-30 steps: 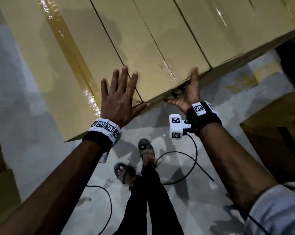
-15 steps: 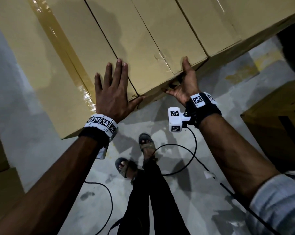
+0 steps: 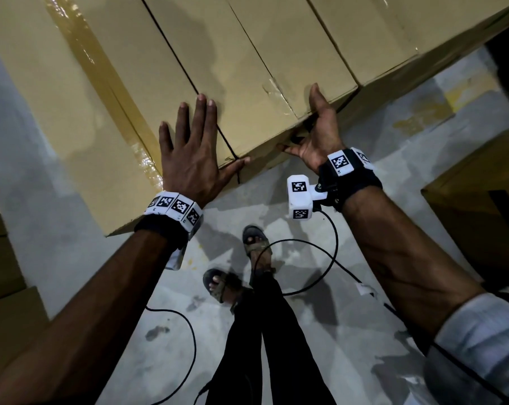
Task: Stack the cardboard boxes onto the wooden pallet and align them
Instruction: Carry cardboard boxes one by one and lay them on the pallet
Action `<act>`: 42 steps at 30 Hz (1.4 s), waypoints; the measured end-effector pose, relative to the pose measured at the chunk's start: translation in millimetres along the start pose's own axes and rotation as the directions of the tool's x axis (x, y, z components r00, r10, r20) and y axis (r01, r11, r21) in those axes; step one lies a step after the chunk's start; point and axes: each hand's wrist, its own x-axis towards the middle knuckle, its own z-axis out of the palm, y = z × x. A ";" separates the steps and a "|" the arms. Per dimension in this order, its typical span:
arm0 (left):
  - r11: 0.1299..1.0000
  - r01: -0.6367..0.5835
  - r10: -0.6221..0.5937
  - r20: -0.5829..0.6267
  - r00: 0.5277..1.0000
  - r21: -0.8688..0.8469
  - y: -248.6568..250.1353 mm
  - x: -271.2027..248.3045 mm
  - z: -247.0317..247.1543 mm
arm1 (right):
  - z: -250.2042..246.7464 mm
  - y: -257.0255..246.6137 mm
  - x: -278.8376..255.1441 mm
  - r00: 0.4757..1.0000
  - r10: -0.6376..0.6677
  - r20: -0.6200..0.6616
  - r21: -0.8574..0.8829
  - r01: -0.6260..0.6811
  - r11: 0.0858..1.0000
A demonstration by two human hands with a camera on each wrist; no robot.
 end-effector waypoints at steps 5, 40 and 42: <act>1.000 -0.002 0.002 -0.001 1.000 -0.012 0.0 0.0 -1.4 | 4.6 -2.2 -5.9 1.000 -0.022 0.023 -0.031 0.022 0.999; 0.998 -0.042 0.041 -0.006 0.999 -0.037 -3.1 2.6 -1.4 | -0.1 19.3 33.4 0.992 -0.070 -0.108 -0.201 0.048 0.978; 0.999 -0.038 0.038 -0.008 0.999 -0.034 -2.4 2.9 -1.9 | 0.7 17.5 28.5 0.994 -0.071 -0.089 -0.224 0.049 0.973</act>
